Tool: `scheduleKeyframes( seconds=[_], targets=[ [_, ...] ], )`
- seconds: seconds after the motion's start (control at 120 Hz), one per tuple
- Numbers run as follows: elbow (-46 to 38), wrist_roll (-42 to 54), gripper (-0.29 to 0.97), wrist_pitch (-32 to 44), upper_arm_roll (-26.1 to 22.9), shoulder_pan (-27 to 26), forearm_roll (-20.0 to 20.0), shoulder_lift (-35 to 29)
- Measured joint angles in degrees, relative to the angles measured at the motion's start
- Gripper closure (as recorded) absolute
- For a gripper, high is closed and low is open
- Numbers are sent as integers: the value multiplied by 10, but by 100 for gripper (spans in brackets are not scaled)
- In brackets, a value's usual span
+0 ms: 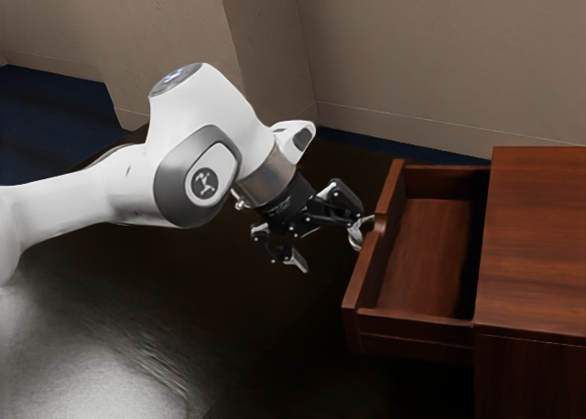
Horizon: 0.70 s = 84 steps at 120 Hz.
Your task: Pull the drawer handle with one arm to open the drawer
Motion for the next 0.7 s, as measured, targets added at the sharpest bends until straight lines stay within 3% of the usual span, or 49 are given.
scheduleKeyframes(
  seconds=[0.7],
  targets=[
    [-28,2,0,-18,43,-10,27,-37]
  ],
)
